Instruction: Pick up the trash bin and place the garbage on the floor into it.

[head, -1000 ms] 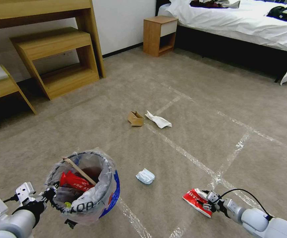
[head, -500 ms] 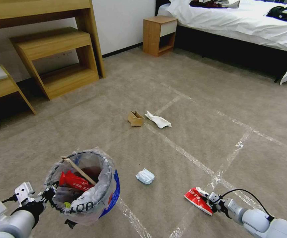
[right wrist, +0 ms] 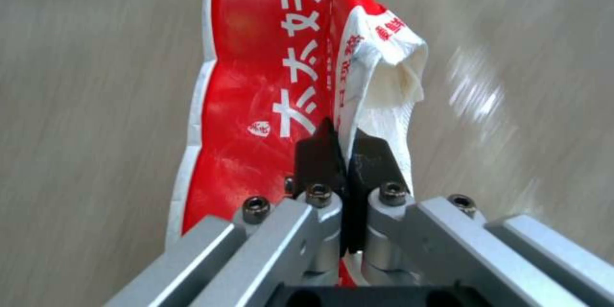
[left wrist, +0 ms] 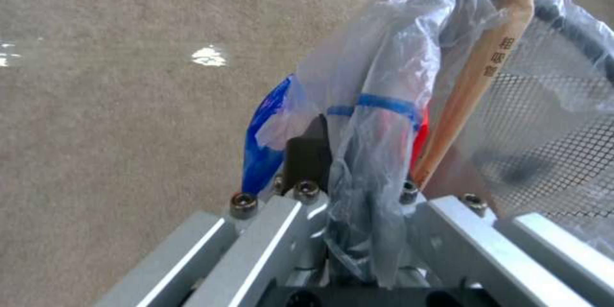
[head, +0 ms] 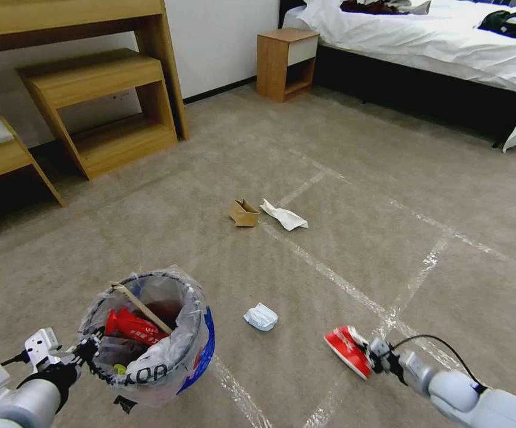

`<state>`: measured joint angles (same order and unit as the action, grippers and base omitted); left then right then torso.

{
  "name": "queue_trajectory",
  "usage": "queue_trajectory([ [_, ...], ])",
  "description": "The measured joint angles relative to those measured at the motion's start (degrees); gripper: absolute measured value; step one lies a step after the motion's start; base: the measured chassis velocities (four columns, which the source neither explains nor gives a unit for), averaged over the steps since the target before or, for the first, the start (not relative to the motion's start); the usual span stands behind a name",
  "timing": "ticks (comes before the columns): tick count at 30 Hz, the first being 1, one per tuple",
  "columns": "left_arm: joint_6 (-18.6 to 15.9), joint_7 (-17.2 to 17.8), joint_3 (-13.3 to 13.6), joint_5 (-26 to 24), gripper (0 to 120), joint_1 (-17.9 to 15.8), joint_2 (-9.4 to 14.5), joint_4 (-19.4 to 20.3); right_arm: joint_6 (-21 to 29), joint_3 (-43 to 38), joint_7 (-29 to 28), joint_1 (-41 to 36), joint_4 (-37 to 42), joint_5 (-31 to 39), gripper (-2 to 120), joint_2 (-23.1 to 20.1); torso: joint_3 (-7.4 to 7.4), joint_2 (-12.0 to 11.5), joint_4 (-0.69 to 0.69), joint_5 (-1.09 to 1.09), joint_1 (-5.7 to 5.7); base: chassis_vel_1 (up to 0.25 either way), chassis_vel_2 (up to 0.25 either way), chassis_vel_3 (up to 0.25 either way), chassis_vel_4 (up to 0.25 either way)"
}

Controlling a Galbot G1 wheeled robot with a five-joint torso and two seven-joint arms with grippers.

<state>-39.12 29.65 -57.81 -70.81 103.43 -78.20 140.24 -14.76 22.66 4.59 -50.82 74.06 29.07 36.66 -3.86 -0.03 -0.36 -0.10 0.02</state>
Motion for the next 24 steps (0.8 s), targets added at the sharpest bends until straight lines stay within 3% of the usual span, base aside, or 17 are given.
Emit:
queue_trajectory([
  [8,-0.04,-0.02,-1.78,-0.94,0,0.2,-0.29,0.81,-2.69,-9.09,-0.74,3.66,5.26,4.08,0,2.1,0.0,0.0,0.01,-0.02,0.0,0.0,0.0,0.0,0.0],
  [14,-0.07,-0.1,-0.62,-0.72,0,-0.58,-0.99,0.46,-4.86,-15.89,-1.07,3.82,9.43,6.45,0,4.45,0.0,0.0,0.0,-0.01,0.0,0.0,0.0,0.0,0.0],
  [24,-0.31,-0.67,1.72,0.94,0,-1.58,-2.54,-0.17,-5.85,-23.98,-5.74,4.35,27.63,10.9,0,8.94,0.0,0.0,0.01,-0.03,0.0,0.0,0.0,0.0,0.0],
])
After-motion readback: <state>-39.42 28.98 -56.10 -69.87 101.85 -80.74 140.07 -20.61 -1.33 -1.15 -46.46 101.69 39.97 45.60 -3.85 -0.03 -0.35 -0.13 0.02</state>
